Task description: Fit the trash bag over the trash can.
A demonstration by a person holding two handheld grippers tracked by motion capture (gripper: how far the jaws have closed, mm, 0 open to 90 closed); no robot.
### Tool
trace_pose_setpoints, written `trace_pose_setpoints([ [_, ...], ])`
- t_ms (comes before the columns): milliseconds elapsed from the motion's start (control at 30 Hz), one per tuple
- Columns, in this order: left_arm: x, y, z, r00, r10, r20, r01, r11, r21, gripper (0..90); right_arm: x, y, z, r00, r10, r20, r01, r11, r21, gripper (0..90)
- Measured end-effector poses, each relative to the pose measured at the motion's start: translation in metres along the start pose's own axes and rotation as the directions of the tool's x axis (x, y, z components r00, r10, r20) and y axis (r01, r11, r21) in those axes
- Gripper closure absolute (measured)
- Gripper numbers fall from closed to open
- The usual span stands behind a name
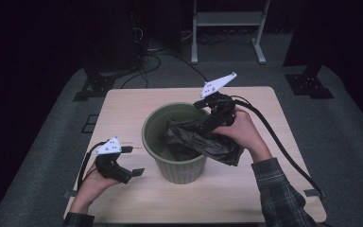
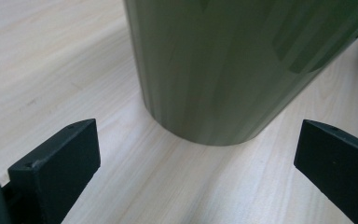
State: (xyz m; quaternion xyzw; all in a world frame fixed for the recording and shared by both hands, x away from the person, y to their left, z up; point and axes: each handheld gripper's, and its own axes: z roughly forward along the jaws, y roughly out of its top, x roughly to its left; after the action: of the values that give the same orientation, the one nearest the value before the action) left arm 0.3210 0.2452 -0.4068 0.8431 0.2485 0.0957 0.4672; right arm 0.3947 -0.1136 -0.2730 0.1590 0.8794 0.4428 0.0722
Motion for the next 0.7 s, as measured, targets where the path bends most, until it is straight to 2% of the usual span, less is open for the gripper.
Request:
trace_pose_setpoints([
  [267,-0.003,0.026,-0.018,0.9996,0.015,0.024,-0.015,0.9994,-0.031,0.0,-0.003,-0.003,-0.006,1.0,0.008,0.005,-0.008,1.0,-0.022,9.3],
  [433,-0.01,0.046,-0.029,0.9991,0.029,0.032,-0.026,0.997,-0.073,0.0,-0.005,-0.004,-0.009,0.9999,0.014,0.006,-0.014,1.0,-0.026,9.3],
  [700,-0.017,0.076,-0.037,0.996,0.071,0.055,-0.062,0.9871,-0.147,0.0,-0.006,-0.008,-0.015,0.9997,0.023,0.01,-0.023,0.999,-0.03,9.3],
])
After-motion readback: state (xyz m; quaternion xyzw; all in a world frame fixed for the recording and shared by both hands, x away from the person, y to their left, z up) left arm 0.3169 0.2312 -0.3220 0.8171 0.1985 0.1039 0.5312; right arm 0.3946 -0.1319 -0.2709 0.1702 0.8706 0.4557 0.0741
